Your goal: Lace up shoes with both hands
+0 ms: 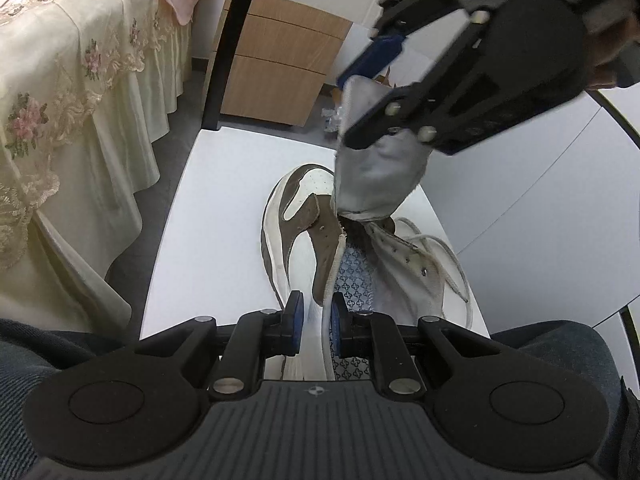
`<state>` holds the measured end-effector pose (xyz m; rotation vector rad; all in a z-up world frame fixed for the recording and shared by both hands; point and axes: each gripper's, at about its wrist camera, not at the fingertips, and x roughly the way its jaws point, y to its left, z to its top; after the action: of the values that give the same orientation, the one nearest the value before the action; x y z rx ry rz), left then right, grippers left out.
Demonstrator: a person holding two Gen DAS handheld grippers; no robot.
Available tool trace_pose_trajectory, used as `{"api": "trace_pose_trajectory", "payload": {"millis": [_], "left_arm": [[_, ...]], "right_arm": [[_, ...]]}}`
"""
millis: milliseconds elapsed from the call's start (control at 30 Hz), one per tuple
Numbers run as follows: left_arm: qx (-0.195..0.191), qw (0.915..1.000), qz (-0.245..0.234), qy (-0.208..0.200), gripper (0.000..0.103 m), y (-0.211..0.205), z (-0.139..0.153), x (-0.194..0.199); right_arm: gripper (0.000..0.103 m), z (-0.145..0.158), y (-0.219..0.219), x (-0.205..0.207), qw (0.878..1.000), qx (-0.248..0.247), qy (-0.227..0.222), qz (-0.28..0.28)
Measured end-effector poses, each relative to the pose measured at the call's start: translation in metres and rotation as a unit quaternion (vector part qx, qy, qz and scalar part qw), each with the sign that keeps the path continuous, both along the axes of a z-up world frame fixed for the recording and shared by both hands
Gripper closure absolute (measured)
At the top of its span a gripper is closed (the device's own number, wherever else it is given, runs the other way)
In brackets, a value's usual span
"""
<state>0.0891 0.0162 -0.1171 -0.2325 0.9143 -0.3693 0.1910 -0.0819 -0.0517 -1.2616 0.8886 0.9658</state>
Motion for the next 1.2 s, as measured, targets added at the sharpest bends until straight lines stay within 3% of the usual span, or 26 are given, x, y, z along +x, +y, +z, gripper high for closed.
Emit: {"api": "trace_pose_trajectory", "payload": {"millis": [133, 233, 500, 733, 867, 1033, 1200], "left_arm": [[-0.007, 0.9999, 0.007, -0.004, 0.087, 0.003, 0.001, -0.004], [-0.004, 0.9999, 0.008, -0.009, 0.086, 0.004, 0.002, -0.008], [0.003, 0.9999, 0.008, -0.014, 0.086, 0.004, 0.003, -0.013], [0.013, 0.9997, 0.007, -0.020, 0.082, 0.003, 0.003, -0.014], [0.013, 0.9996, 0.011, -0.022, 0.082, 0.002, 0.003, -0.015], [0.020, 0.9992, 0.015, -0.031, 0.082, 0.000, 0.004, -0.019], [0.021, 0.9990, 0.019, -0.035, 0.082, -0.002, 0.003, -0.020]], "right_arm": [[0.082, 0.007, -0.005, -0.023, 1.000, -0.003, -0.005, 0.014], [0.086, -0.001, -0.006, -0.043, 0.999, -0.011, -0.011, 0.028], [0.087, -0.035, -0.003, -0.090, 0.997, -0.033, -0.027, 0.061], [0.085, -0.050, -0.003, -0.093, 0.999, 0.004, -0.034, 0.019], [0.080, -0.035, -0.012, -0.089, 0.996, 0.054, -0.039, -0.054], [0.078, -0.010, -0.040, -0.087, 0.974, 0.150, -0.014, -0.172], [0.078, 0.001, -0.081, -0.099, 0.920, 0.255, 0.016, -0.297]]}}
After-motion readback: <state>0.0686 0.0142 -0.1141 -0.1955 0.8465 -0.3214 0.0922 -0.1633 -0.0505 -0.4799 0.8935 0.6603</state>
